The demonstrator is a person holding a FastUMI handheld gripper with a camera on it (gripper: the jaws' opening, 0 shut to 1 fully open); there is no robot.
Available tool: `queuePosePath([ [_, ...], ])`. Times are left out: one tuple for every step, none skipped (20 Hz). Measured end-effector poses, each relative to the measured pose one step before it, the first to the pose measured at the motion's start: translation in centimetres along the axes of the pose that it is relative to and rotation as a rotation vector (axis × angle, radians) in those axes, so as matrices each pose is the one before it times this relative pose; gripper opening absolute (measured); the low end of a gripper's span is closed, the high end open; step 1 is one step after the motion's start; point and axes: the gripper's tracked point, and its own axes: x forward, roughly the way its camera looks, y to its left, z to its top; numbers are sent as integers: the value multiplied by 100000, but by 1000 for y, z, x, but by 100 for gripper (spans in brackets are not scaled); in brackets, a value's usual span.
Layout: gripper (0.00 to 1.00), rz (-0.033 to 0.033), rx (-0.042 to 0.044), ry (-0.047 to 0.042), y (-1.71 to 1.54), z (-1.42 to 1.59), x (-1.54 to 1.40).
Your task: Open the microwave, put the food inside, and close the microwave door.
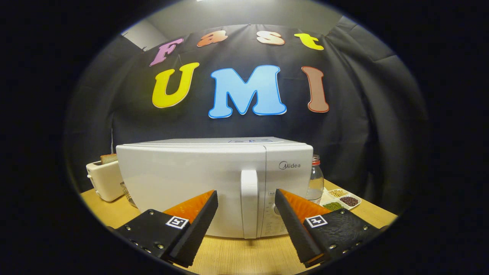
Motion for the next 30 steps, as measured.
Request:
queuePosePath([
  [96, -1009, -465, -326, -183, -281, 328],
  [96, -331, -23, -476, -140, -118, 223],
  [94, 138, 160, 136, 31, -337, 426],
  [93, 848, 609, 519, 160, -262, 274],
  [93, 1091, 443, -143, 7, -225, 283],
  [79, -846, -408, -74, -299, -107, 191],
  [72, -1537, -781, -433, -430, 5, 292],
  [64, 780, 68, -403, -113, 79, -45],
  [56, 3069, 729, 566, 913, -193, 426],
  [40, -131, -351, 1384, 152, -92, -218],
  [31, -1323, -281, -16, -262, -34, 173],
  [28, -1125, -825, 48, 9, 48, -7],
  [28, -814, -1020, -504, 88, 133, -274],
  [22, -503, 23, 482, 60, 44, 135],
  [20, -6, -25, 631, -66, -205, -70],
  [13, -185, 410, -287, -1, 13, 67],
  [13, 278, -937, 1056, -3, -75, -43],
  [13, 315, 254, 584, 63, -211, -197],
  [9, 1053, 117, 188, 11, 272, 96],
  [9, 884, 422, 407, 10, 64, -195],
  [9, 954, 1234, 455, 14, -111, 63],
  [9, 310, 1074, -66, -17, 39, -106],
  [9, 54, 85, 449, 67, -171, -206],
  [9, -876, 800, -748, 186, 141, -953],
  [9, -1369, -3412, -2351, 248, -132, -963],
  [9, -341, -5375, -1939, -7, 53, -650],
  [9, 1271, -343, 183, 386, -114, -786],
  [9, 1993, 1769, 1261, 291, -128, -978],
  [9, 1747, 903, 2417, 109, -254, -668],
  [9, 1726, 692, 1706, 291, -13, -765],
])
